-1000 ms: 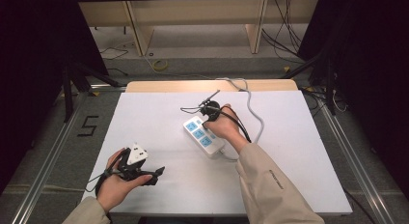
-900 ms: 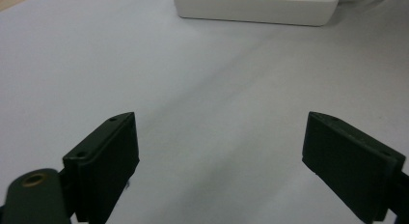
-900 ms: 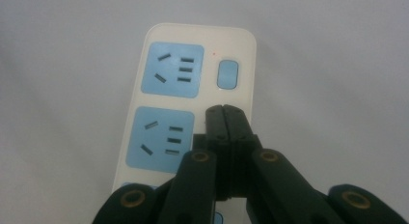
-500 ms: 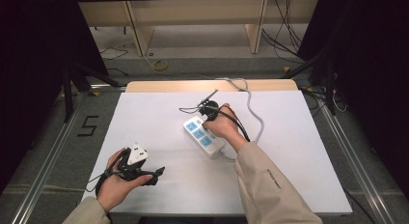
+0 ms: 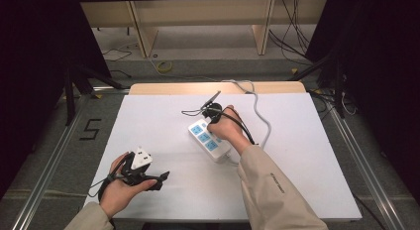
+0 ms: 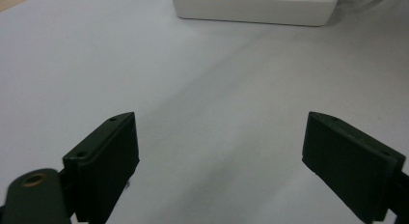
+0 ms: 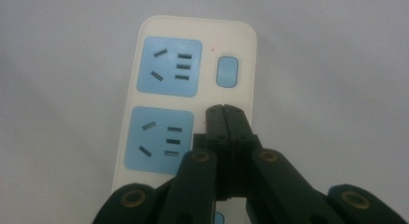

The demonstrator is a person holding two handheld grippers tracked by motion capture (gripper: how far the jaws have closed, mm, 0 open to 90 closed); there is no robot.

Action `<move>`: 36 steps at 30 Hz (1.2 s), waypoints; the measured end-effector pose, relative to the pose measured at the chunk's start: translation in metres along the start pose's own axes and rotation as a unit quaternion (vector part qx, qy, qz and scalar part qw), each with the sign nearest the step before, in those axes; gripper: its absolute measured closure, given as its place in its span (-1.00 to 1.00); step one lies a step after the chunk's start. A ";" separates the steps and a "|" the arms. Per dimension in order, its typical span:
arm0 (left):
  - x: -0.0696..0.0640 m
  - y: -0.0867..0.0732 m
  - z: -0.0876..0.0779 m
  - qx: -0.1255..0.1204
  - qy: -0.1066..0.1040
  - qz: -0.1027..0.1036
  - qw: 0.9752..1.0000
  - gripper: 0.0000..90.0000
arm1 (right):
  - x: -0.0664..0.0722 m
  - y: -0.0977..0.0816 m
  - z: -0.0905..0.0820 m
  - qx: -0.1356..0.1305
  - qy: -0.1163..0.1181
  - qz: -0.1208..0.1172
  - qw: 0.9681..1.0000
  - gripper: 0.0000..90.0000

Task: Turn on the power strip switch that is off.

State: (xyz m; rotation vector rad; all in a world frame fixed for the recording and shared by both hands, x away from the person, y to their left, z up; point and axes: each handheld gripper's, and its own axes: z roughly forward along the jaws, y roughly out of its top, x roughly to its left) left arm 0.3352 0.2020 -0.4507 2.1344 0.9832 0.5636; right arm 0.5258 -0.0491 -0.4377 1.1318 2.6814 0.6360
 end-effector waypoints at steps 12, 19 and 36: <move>0.000 0.000 0.000 0.001 -0.001 0.000 1.000 -0.73 | 0.001 0.003 0.000 0.014 -0.003 0.005 1.000 1.00; 0.000 0.000 0.000 0.001 -0.001 0.001 1.000 -0.73 | 0.002 0.005 0.001 0.021 -0.007 0.007 1.000 1.00; -0.001 0.000 0.001 -0.002 -0.002 -0.003 1.000 -0.73 | 0.003 0.006 0.001 0.029 -0.008 0.007 1.000 1.00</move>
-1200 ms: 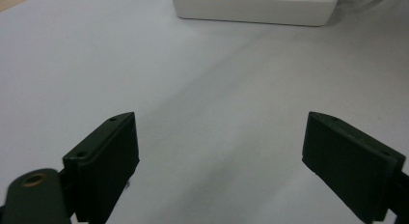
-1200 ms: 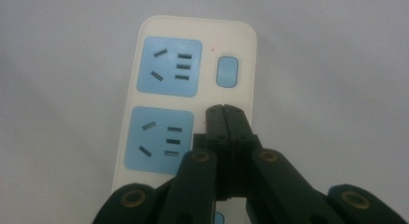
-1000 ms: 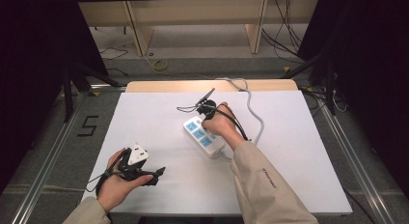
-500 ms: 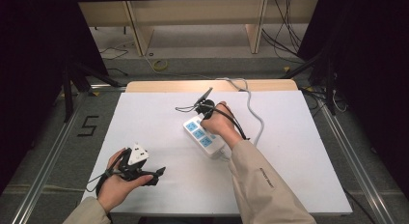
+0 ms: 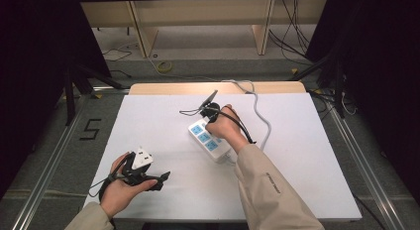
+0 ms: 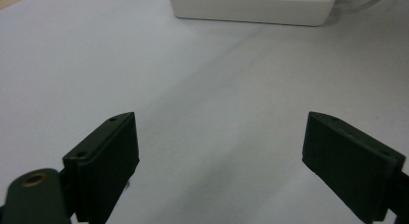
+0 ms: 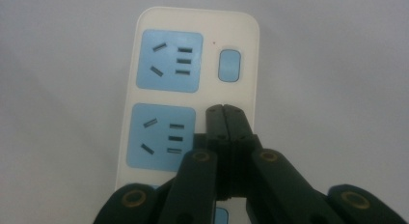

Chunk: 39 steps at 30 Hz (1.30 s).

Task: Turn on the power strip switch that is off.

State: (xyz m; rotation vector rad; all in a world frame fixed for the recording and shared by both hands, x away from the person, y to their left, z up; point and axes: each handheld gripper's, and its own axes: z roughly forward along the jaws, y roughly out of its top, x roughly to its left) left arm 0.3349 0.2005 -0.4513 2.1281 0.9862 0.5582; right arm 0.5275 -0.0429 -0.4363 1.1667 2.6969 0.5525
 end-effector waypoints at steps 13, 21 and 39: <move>0.000 0.000 0.000 0.001 0.000 0.000 1.000 -0.73 | 0.002 0.000 0.000 0.000 -0.005 -0.005 1.000 1.00; 0.001 0.000 0.000 0.002 0.000 0.001 1.000 -0.73 | 0.004 -0.001 0.000 -0.006 -0.011 -0.007 1.000 1.00; 0.001 0.000 0.000 0.002 0.000 0.001 1.000 -0.73 | 0.002 -0.002 -0.001 -0.009 -0.006 -0.003 1.000 1.00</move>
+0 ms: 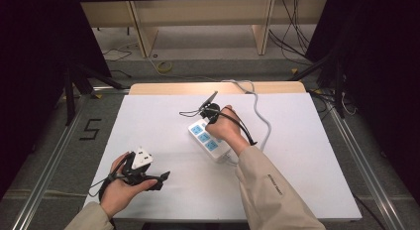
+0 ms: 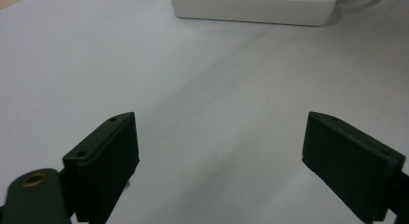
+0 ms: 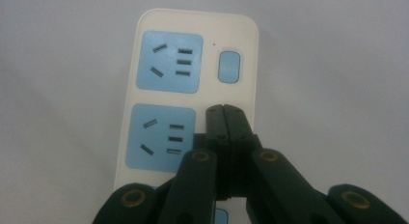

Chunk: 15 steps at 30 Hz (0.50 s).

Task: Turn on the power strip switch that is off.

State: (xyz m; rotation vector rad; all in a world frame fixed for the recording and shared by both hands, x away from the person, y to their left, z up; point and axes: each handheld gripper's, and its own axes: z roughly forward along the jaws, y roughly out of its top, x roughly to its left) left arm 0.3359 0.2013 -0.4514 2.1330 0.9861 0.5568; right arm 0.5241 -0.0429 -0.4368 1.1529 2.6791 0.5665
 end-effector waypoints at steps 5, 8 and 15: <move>0.000 0.000 0.000 0.000 0.000 0.000 1.000 -0.73 | 0.001 0.000 0.000 -0.001 -0.003 -0.003 1.000 1.00; 0.000 0.000 0.000 0.000 0.000 0.000 1.000 -0.73 | 0.001 0.000 0.000 -0.002 -0.005 -0.004 1.000 1.00; 0.000 0.000 0.000 0.000 0.000 0.000 1.000 -0.73 | 0.001 0.000 0.000 -0.001 -0.005 -0.007 1.000 1.00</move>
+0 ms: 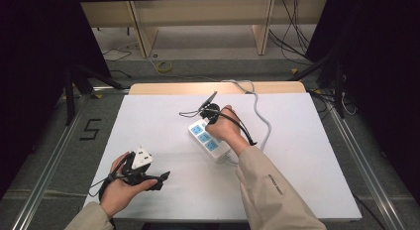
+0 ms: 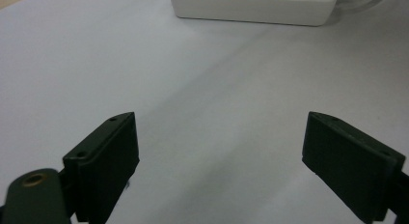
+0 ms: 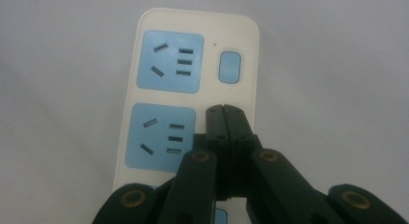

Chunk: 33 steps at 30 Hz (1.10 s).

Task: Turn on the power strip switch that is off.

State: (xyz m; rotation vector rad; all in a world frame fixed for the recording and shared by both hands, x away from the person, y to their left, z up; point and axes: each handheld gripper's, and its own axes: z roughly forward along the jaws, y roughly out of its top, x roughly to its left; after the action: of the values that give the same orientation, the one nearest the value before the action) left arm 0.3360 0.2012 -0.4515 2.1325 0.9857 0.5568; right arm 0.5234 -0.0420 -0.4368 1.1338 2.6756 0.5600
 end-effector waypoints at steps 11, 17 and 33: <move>0.000 0.000 0.000 0.000 0.000 0.000 1.000 -0.73 | 0.001 0.001 -0.001 0.000 -0.004 -0.002 1.000 1.00; 0.000 0.000 0.000 0.000 0.000 0.000 1.000 -0.73 | 0.004 0.001 -0.001 0.000 0.005 -0.005 1.000 1.00; 0.000 0.000 0.000 0.001 0.001 0.000 1.000 -0.73 | 0.001 0.001 -0.012 -0.027 0.007 -0.002 1.000 0.95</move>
State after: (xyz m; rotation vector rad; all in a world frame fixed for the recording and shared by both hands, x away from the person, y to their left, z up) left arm 0.3360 0.2011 -0.4515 2.1330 0.9880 0.5579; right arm 0.5198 -0.0442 -0.4260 1.1142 2.6573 0.6382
